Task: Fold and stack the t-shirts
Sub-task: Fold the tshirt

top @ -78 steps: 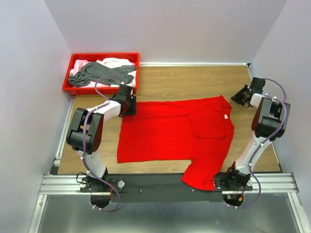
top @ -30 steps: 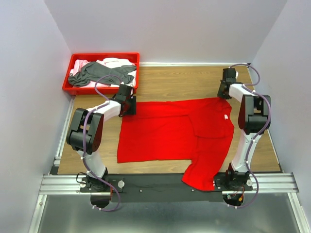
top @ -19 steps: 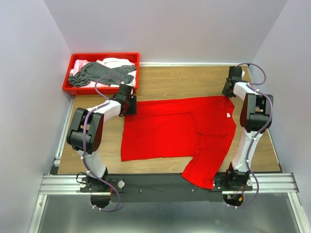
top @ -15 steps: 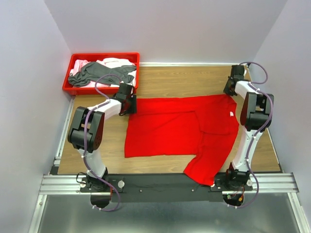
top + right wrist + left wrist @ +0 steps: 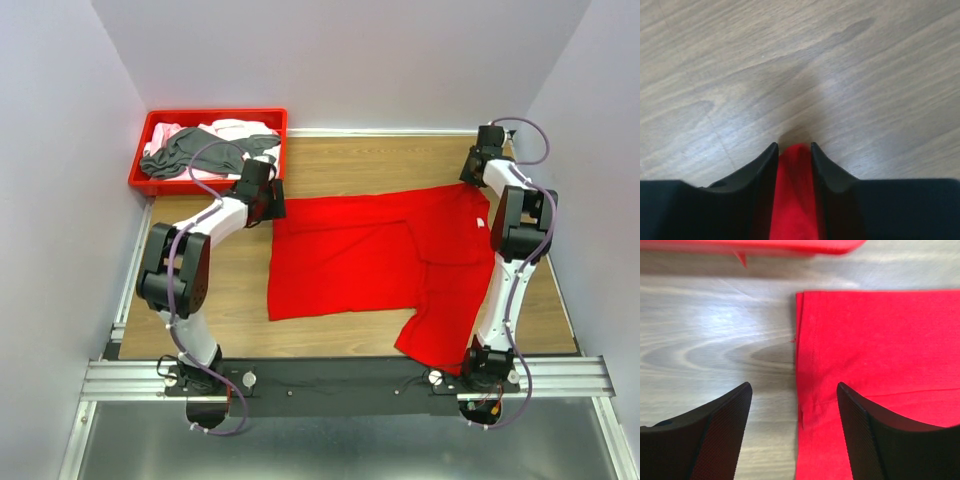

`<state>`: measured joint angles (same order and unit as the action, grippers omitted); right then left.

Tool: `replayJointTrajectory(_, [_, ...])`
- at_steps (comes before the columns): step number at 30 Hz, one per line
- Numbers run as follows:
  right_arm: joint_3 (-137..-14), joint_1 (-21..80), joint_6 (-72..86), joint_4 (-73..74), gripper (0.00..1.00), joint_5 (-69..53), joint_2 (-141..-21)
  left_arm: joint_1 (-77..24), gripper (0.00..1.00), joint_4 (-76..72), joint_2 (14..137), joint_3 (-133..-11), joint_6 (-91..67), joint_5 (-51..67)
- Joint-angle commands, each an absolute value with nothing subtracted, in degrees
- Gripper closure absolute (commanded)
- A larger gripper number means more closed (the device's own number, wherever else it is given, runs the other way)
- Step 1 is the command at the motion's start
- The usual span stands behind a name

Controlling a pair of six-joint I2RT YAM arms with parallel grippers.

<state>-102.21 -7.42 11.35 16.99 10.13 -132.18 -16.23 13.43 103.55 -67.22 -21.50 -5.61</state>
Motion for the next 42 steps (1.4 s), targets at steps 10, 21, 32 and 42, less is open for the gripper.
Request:
replayJointTrajectory(10, [-89.7, 3.3, 18.2, 18.0, 0.31, 3.2, -111.5, -16.1, 0.15, 7.3, 70.0, -52.4, -18.9, -23.5])
replayJointTrajectory(21, [-87.4, 27.7, 26.0, 18.1, 0.4, 3.0, -116.0, -16.0, 0.15, 3.6, 49.7, -38.9, -17.8, -29.2])
replayJointTrajectory(32, [-99.7, 30.9, 26.4, 18.4, 0.5, 5.0, -131.8, -15.9, 0.15, 2.6, 50.4, -38.7, -16.8, -28.0])
replayJointTrajectory(42, [-112.7, 30.9, 24.0, 20.0, 0.49, 0.3, -141.6, -15.9, 0.15, 2.7, 52.9, -39.1, -16.4, -26.5])
